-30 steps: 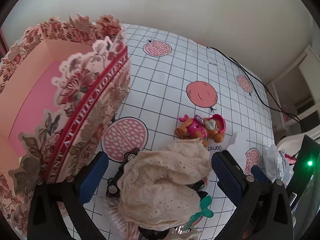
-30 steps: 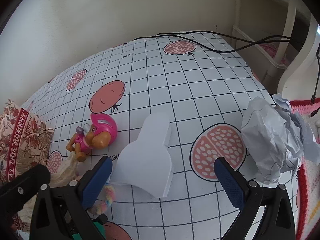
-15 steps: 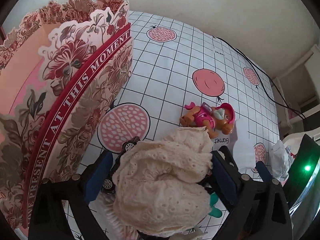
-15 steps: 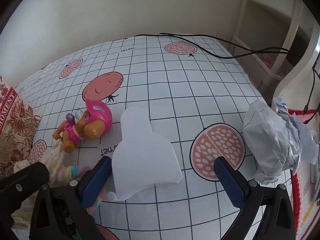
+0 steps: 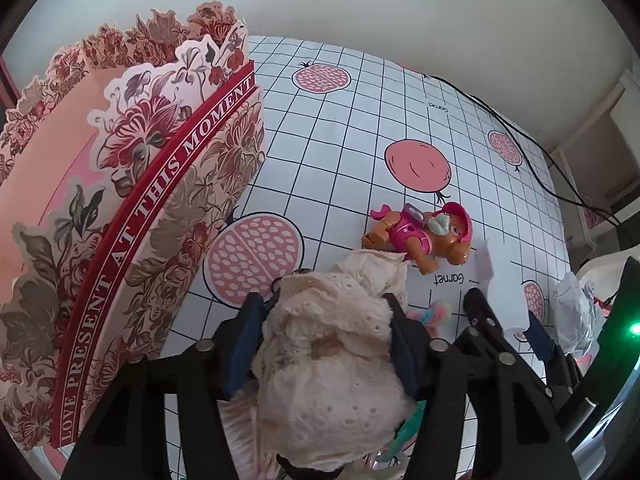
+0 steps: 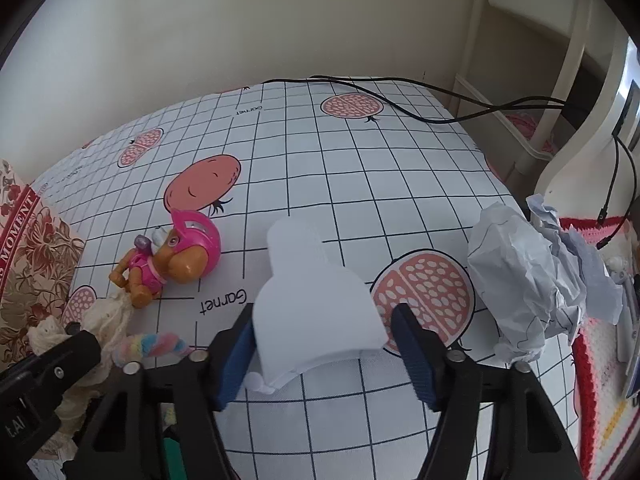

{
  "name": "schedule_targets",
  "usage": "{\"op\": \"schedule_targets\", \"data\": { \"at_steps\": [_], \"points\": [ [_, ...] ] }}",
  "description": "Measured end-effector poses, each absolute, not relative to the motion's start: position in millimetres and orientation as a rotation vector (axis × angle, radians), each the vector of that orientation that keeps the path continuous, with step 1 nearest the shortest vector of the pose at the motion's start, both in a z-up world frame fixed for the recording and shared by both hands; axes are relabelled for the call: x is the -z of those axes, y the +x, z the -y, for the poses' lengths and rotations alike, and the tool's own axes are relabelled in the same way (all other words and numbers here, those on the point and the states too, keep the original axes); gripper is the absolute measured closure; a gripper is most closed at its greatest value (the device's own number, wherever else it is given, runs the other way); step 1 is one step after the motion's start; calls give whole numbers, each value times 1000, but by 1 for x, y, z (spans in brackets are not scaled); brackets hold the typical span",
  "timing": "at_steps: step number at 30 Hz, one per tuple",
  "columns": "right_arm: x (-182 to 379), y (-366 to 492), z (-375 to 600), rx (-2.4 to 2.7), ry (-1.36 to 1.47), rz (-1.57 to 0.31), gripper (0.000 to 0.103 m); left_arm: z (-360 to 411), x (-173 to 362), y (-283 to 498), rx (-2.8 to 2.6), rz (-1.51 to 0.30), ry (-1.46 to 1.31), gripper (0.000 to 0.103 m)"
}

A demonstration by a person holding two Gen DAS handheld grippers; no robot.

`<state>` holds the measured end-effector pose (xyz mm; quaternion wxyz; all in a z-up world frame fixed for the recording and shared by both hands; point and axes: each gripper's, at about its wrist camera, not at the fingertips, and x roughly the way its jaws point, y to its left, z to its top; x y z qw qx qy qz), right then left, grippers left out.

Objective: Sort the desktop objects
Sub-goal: 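Grasp the cream lace cloth with left tool while right tool grasps white foam cutout, then lift both held items and carry them over the pink box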

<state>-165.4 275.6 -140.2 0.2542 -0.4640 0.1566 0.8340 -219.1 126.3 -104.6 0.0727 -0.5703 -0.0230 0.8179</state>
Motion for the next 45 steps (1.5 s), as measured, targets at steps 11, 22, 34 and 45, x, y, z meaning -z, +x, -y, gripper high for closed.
{"op": "schedule_targets", "data": {
  "at_steps": [11,22,34,45],
  "points": [
    [139,-158,-281,-2285,-1238,-507,41,-115,100,-218,-2493,134,-1691,72],
    [136,-149,-296,-2300,-1193,-708,41,-110,94,-217,-2486,200,-1672,82],
    [132,-133,-316,-2307,-1098,-1013,41,-103,87,-218,-2467,278,-1647,85],
    [77,-118,-319,-2396,-905,-1035,41,-102,66,-215,-2487,326,-1571,85]
  ]
}}
